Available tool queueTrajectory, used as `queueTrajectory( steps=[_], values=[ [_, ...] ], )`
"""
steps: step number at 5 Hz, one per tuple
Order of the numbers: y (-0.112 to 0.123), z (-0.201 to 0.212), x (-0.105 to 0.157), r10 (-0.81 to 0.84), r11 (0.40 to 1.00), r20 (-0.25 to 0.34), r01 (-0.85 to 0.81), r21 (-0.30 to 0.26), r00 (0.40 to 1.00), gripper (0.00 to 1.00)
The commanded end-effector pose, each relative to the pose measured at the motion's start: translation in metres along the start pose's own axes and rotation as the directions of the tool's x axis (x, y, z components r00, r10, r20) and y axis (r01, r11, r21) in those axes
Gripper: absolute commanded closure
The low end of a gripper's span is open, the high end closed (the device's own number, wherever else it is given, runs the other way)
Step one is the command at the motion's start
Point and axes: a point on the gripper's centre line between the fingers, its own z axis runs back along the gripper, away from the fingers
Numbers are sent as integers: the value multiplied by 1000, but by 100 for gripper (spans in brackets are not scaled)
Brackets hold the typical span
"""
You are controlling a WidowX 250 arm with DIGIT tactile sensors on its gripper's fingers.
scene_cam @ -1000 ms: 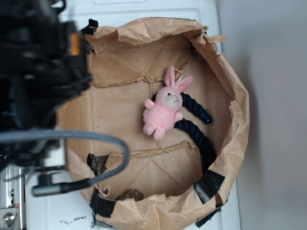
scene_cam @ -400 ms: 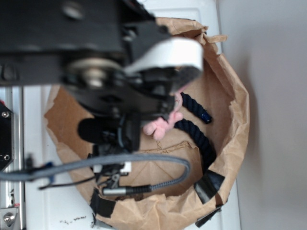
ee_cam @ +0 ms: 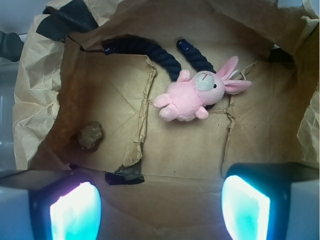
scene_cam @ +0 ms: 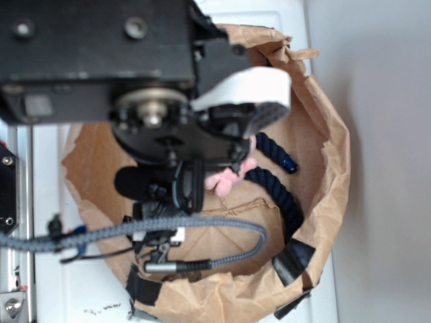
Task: Grab the pink bunny.
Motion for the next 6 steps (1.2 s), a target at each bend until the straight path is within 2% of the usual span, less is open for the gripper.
queueTrajectory(
  steps=[1, 2, 3, 4, 5, 6],
  values=[
    [5, 7, 3, 21, 1000, 29, -21, 4, 999, 0],
    [10, -28, 29, 18, 997, 6, -18, 76, 1000, 0],
    [12, -51, 44, 15, 989, 0, -14, 147, 1000, 0],
    [11, -63, 44, 59, 985, 3, -59, 163, 998, 0],
    [5, -74, 51, 112, 986, 7, -112, 121, 994, 0],
    [4, -90, 64, 150, 981, -20, -147, 126, 988, 0]
  ],
)
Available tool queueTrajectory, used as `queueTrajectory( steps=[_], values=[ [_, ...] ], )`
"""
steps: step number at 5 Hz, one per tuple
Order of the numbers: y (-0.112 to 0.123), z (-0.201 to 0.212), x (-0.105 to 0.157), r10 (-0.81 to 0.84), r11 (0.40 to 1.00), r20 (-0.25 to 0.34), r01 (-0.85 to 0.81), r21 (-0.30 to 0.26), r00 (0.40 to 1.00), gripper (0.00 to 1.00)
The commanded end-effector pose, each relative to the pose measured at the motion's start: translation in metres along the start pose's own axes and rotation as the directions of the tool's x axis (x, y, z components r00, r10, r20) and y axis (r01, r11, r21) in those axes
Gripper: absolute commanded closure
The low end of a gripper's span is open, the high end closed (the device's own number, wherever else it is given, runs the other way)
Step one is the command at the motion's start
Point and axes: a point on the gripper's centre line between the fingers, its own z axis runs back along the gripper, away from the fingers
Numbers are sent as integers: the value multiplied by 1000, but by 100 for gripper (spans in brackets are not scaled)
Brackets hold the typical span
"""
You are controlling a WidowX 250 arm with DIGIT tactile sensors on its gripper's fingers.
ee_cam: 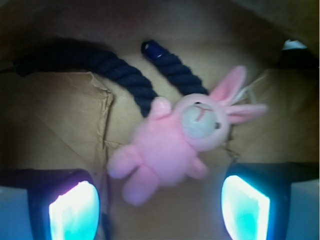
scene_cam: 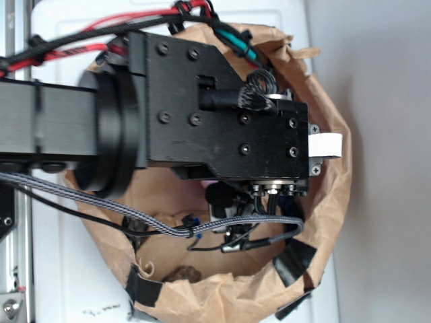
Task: Grab the pink bunny.
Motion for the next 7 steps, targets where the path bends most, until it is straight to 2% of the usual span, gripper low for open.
queueTrajectory(
  steps=[1, 2, 3, 5, 6, 7],
  values=[
    [-5, -19, 28, 56, 998, -12, -56, 9, 998, 0],
    [-5, -33, 24, 112, 994, -86, -113, -10, 990, 0],
    [-8, -36, 18, 153, 988, -106, -152, 11, 983, 100],
    [-8, -19, 12, 96, 994, -82, -91, 60, 992, 100],
    [-4, -8, 7, 82, 996, -67, -79, 47, 994, 100],
    [0, 11, -2, 55, 998, -36, -54, 8, 998, 100]
  ],
)
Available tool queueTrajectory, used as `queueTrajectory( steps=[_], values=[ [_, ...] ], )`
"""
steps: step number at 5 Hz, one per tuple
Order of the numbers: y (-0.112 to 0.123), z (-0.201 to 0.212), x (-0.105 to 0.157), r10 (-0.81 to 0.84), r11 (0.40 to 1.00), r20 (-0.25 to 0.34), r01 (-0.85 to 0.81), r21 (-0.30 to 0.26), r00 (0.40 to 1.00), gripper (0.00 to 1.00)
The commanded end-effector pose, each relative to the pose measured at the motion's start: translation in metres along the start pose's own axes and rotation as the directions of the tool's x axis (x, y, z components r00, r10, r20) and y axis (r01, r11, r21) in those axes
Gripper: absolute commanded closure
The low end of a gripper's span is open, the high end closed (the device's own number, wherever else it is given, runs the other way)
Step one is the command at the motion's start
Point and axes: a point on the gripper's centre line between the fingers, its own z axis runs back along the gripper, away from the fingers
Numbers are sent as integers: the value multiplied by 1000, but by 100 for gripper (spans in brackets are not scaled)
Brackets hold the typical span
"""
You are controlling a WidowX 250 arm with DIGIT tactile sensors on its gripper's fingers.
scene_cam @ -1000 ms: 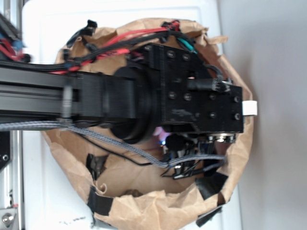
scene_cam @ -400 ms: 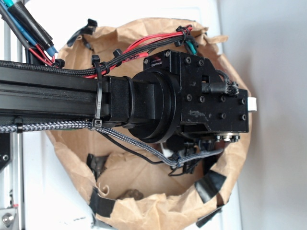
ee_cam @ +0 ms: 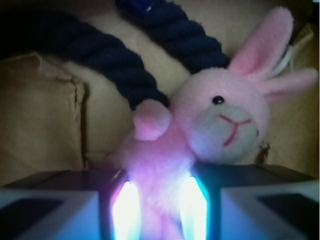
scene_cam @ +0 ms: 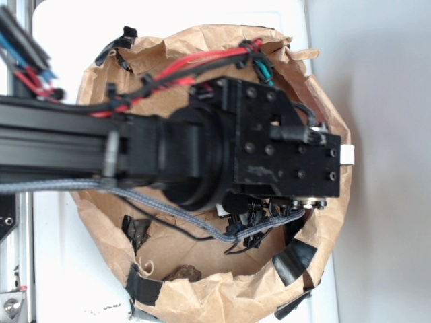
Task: Grab the pink bunny.
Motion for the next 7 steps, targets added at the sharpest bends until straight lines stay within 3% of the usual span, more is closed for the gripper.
queueTrajectory(
  steps=[1, 3, 4, 6, 7],
  values=[
    [16, 52, -16, -35, 996, 114, 45, -81, 993, 100],
    [26, 62, -28, -40, 988, 106, 55, -142, 994, 100],
    [29, 52, -18, 34, 989, 65, -24, -147, 997, 0],
    [14, 31, 13, 115, 983, 5, -113, -144, 993, 0],
    [15, 16, 27, 156, 982, -24, -158, -99, 987, 0]
  ],
)
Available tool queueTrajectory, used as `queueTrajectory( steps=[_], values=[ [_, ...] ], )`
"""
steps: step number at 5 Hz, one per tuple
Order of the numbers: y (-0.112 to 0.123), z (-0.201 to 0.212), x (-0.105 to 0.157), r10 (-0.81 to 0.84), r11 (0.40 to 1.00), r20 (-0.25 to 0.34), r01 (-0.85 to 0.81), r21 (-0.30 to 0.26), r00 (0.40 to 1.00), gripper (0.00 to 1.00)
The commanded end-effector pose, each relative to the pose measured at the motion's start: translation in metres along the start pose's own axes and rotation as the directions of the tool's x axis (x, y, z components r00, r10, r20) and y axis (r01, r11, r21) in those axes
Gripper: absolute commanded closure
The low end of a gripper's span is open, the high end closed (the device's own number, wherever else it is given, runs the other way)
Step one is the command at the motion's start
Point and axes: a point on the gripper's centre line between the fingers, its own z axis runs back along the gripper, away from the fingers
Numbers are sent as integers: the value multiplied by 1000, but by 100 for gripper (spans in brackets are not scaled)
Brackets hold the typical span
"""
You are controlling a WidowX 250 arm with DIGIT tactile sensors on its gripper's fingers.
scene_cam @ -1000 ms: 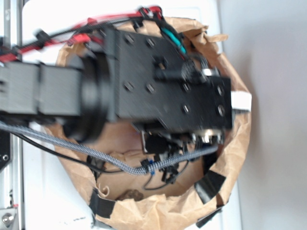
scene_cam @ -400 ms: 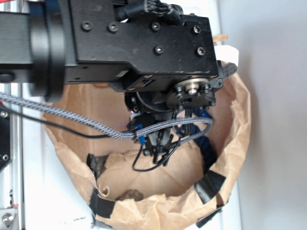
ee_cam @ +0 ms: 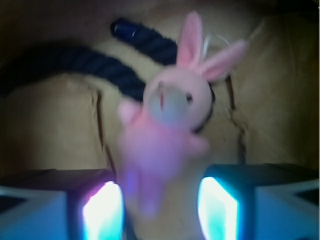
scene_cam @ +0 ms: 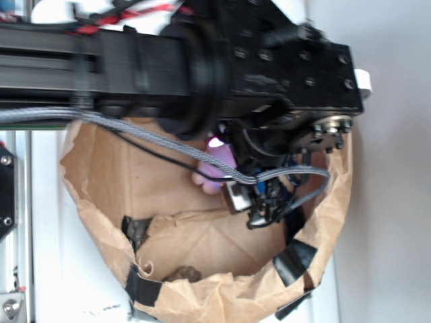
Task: Grab the pink bunny.
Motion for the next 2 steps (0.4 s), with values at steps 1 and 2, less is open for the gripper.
queueTrajectory(
  steps=[1, 2],
  values=[
    [4, -15, 44, 64, 996, 12, -65, 67, 998, 0],
    [6, -25, 58, 90, 991, 6, -90, 94, 996, 0]
  ],
)
